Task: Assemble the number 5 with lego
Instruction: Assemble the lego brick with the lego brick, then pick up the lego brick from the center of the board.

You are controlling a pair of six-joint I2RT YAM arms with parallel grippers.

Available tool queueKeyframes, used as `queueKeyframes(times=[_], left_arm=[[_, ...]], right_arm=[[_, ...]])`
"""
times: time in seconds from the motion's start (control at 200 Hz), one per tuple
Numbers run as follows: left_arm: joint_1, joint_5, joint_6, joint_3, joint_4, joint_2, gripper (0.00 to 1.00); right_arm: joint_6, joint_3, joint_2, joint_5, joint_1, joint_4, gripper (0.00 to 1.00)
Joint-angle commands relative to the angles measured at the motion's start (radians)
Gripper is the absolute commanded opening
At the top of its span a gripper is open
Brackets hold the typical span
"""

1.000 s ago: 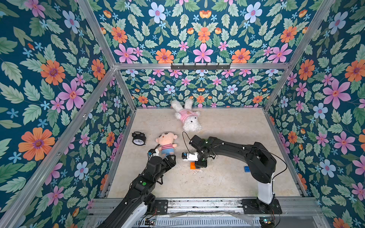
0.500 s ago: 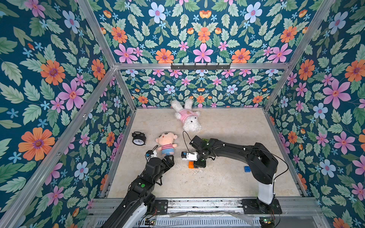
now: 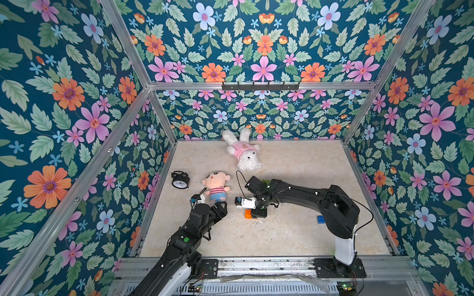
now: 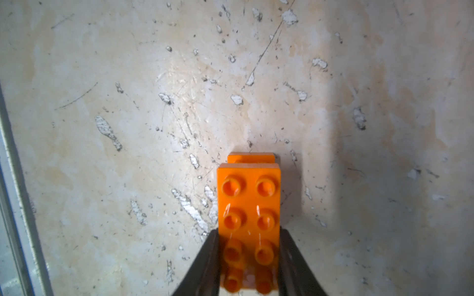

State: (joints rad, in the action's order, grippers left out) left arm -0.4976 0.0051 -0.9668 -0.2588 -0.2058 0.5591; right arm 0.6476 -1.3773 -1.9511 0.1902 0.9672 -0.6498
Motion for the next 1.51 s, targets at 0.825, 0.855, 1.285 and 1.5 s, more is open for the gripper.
queueKeyframes(times=[0.825,0.855,1.285,1.5], left_arm=[[-0.032,0.339,0.153,-0.096,0.299,0.271,0.95],[-0.050,0.336,0.170,-0.118,0.299,0.298,0.99],[-0.353,0.173,0.274,-0.396,0.239,0.641,0.99],[-0.437,0.188,0.298,-0.507,0.248,0.754,0.99]], right_arm=[[-0.988,0.283,0.493,-0.174,-0.332,0.274,0.50],[-1.048,0.331,0.527,-0.189,-0.379,0.271,0.50],[-1.280,0.757,0.878,-0.215,-0.840,0.160,0.61],[-1.361,0.820,0.870,-0.238,-0.837,0.154,0.60]])
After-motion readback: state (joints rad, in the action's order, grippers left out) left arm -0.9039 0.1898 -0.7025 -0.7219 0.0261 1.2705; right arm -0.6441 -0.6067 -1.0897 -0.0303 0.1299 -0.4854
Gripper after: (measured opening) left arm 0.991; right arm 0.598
